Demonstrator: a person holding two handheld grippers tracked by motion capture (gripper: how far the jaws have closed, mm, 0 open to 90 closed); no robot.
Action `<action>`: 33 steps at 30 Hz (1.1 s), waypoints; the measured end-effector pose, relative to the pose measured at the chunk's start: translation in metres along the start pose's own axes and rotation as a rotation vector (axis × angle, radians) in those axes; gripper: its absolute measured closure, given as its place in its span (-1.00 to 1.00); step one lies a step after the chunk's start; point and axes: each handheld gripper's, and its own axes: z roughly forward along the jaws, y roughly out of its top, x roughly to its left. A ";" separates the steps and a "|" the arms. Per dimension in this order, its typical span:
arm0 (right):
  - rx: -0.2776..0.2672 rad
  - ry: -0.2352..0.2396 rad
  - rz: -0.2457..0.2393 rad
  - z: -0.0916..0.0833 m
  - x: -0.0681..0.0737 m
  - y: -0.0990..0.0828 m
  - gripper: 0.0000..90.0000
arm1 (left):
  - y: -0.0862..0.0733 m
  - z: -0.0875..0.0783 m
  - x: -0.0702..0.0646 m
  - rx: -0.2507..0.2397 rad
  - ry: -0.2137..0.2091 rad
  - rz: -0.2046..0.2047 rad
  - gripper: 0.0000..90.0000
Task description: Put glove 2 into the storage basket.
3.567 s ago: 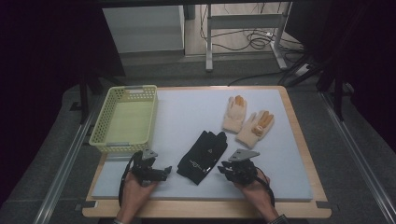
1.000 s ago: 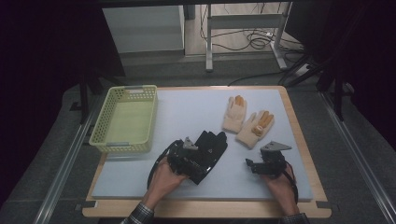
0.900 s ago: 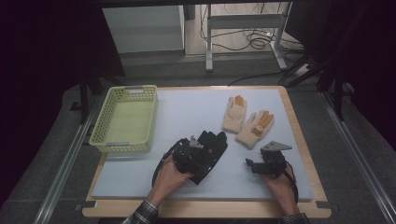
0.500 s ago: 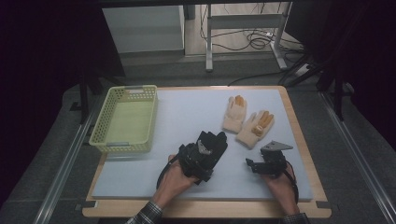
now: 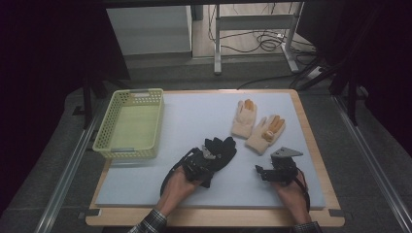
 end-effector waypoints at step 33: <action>-0.002 0.002 0.001 0.000 0.000 0.000 -0.50 | 0.022 -0.067 0.062 -0.129 0.050 -0.116 0.39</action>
